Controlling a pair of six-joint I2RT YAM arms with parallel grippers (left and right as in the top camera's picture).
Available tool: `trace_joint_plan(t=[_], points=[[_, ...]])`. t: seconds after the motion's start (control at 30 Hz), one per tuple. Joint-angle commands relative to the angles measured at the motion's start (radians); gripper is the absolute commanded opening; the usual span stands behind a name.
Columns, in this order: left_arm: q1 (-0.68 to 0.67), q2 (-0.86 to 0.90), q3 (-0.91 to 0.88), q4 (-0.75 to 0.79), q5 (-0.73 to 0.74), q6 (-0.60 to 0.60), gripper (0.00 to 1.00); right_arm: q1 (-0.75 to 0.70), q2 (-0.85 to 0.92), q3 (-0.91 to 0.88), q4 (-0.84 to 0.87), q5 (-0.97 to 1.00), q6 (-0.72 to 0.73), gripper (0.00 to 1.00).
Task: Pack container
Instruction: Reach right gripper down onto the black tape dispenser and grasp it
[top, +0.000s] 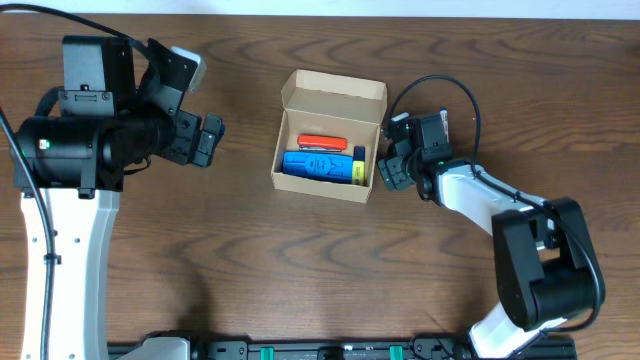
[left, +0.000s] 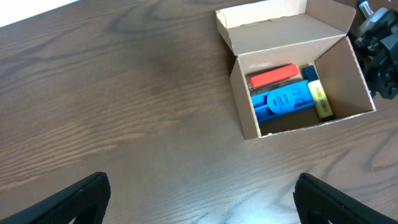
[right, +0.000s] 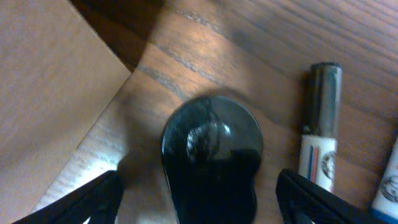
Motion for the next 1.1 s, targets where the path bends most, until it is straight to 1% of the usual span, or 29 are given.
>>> trace_joint_plan(t=[0.0, 0.07, 0.13, 0.33, 0.43, 0.47, 0.57, 0.83, 0.97, 1.07], points=[[0.002, -0.002, 0.005, -0.001, 0.000, 0.006, 0.95, 0.007, 0.032, 0.016, 0.021, 0.014, -0.012, 0.79], [0.002, -0.002, 0.005, -0.001, 0.000, 0.006, 0.95, 0.007, 0.041, 0.016, 0.035, 0.014, -0.012, 0.75], [0.002, -0.002, 0.005, -0.001, 0.000, 0.006, 0.95, 0.007, 0.049, 0.016, 0.045, 0.014, -0.012, 0.69], [0.002, -0.002, 0.005, -0.001, 0.000, 0.006, 0.95, 0.007, 0.056, 0.016, 0.051, 0.014, -0.011, 0.59], [0.002, -0.002, 0.005, -0.001, 0.000, 0.006, 0.95, 0.007, 0.056, 0.016, 0.050, 0.014, -0.010, 0.50], [0.002, -0.002, 0.005, -0.001, 0.000, 0.006, 0.95, 0.007, 0.056, 0.016, 0.051, 0.014, -0.005, 0.48], [0.002, -0.002, 0.005, -0.001, 0.000, 0.006, 0.95, 0.007, 0.056, 0.016, 0.051, 0.015, 0.009, 0.47], [0.002, -0.002, 0.005, -0.001, 0.000, 0.006, 0.95, 0.006, 0.041, 0.018, 0.047, 0.038, 0.114, 0.43], [0.002, -0.002, 0.005, -0.001, 0.000, 0.006, 0.95, 0.006, -0.011, 0.031, 0.002, 0.041, 0.140, 0.44], [0.002, -0.002, 0.005, -0.001, 0.000, 0.006, 0.95, 0.006, -0.082, 0.042, -0.055, 0.059, 0.163, 0.44]])
